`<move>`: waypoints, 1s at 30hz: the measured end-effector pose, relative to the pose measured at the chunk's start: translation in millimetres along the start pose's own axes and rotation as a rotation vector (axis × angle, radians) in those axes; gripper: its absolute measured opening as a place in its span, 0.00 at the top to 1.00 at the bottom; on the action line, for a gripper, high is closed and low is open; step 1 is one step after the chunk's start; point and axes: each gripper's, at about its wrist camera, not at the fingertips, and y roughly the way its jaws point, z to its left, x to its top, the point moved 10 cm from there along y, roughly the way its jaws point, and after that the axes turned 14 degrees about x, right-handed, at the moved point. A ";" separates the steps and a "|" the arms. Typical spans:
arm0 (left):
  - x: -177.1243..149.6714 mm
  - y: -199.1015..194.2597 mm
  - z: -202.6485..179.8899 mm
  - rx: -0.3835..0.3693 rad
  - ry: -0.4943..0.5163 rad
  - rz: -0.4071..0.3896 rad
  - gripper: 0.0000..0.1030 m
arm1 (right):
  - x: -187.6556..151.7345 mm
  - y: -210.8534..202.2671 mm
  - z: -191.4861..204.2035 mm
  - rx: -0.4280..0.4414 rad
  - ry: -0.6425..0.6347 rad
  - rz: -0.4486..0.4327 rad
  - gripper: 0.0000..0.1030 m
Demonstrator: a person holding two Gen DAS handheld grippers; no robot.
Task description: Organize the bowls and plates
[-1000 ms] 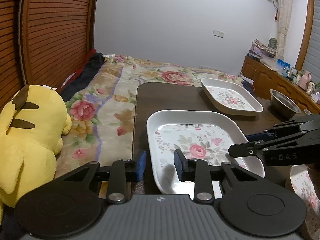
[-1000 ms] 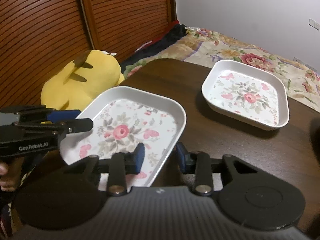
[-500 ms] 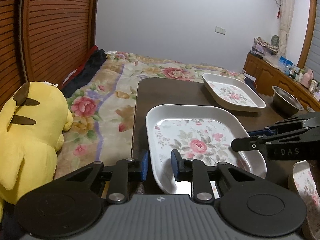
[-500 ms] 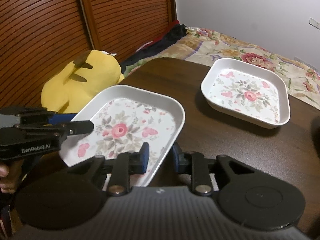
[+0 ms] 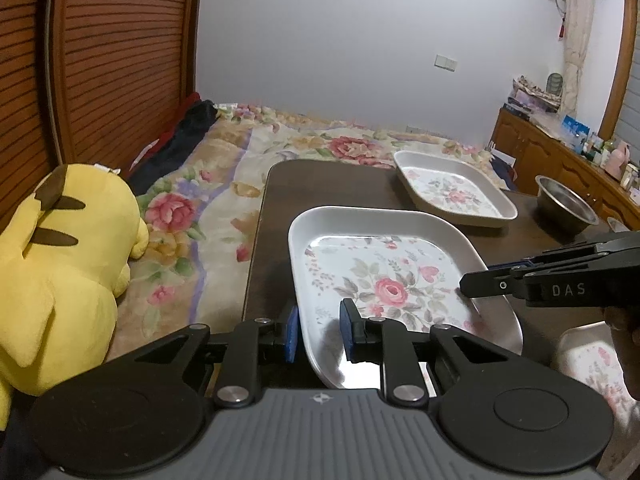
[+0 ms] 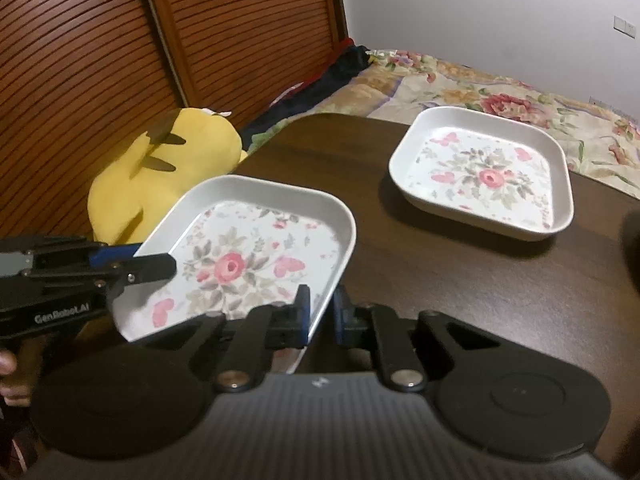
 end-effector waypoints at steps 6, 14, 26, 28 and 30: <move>11.9 -21.9 -15.9 -0.008 0.015 -0.040 0.77 | 3.6 -24.5 0.0 0.005 0.008 -0.045 0.88; 21.5 -45.9 -43.7 -0.028 0.043 -0.075 0.77 | 5.7 -68.5 -6.7 -0.014 0.004 -0.108 0.88; 19.9 -78.2 -81.9 -0.049 0.084 -0.105 0.77 | -7.2 -117.0 -21.5 -0.027 0.013 -0.174 0.88; 18.1 -83.2 -87.8 -0.056 0.088 -0.108 0.77 | -11.5 -124.3 -23.8 -0.031 0.016 -0.182 0.88; 15.0 -88.8 -94.7 -0.065 0.094 -0.111 0.77 | -15.9 -131.2 -25.5 -0.036 0.020 -0.191 0.88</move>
